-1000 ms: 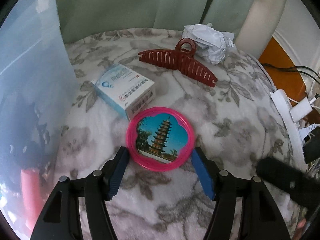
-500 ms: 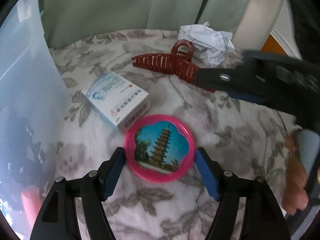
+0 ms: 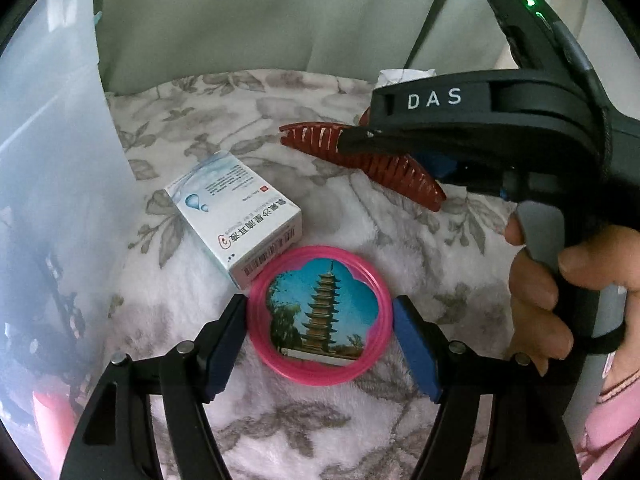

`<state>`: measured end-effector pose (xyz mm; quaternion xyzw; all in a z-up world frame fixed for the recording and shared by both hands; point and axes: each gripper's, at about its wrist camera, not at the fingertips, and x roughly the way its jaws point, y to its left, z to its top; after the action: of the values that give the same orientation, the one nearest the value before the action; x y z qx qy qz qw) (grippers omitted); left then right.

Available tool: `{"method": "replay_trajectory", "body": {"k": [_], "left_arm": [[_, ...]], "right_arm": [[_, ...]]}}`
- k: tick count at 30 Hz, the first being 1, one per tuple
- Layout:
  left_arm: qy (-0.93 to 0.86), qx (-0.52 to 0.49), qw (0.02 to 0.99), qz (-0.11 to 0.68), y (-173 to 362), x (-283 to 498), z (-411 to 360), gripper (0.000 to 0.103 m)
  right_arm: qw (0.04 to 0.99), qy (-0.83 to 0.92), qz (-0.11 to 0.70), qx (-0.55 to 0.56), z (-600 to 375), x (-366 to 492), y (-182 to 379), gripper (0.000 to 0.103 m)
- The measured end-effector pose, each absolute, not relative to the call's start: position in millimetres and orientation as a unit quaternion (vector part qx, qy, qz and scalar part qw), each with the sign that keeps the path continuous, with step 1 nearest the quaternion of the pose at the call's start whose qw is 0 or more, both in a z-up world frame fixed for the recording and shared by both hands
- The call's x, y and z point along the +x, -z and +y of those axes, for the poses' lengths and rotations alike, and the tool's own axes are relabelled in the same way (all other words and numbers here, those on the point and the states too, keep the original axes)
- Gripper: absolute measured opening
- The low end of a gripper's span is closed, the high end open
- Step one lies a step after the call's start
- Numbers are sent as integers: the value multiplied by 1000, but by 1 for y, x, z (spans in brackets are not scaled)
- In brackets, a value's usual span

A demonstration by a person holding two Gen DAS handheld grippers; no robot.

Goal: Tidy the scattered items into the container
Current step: 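Grasp the pink mirror with the left tool while the right tool grasps the red claw clip, then lift and carry the pink mirror and red claw clip over the clear box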

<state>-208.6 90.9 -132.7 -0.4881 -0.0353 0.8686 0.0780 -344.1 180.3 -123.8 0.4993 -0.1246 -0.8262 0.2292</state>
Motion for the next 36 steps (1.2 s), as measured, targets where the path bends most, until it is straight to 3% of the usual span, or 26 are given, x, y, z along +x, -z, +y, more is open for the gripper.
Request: {"method": "replay_trajectory", "body": {"k": [1, 2, 3, 11, 22, 36], "left_arm": [[-868, -489, 77, -33, 133, -208, 92, 74], [-868, -489, 76, -30, 133, -207, 93, 74], [-868, -490, 75, -27, 133, -206, 93, 74], [-863, -499, 73, -21, 133, -189, 90, 74], [-854, -513, 80, 15, 134, -153, 90, 74], [-876, -477, 71, -3, 89, -118, 78, 74]], "right_arm": [[229, 826, -125, 500, 180, -343, 124, 43], [227, 826, -121, 502, 179, -341, 124, 31], [223, 825, -115, 506, 178, -339, 125, 26], [207, 827, -134, 506, 208, -292, 124, 25], [141, 820, -246, 497, 280, -159, 129, 25], [162, 847, -243, 444, 278, -104, 69, 24]]}}
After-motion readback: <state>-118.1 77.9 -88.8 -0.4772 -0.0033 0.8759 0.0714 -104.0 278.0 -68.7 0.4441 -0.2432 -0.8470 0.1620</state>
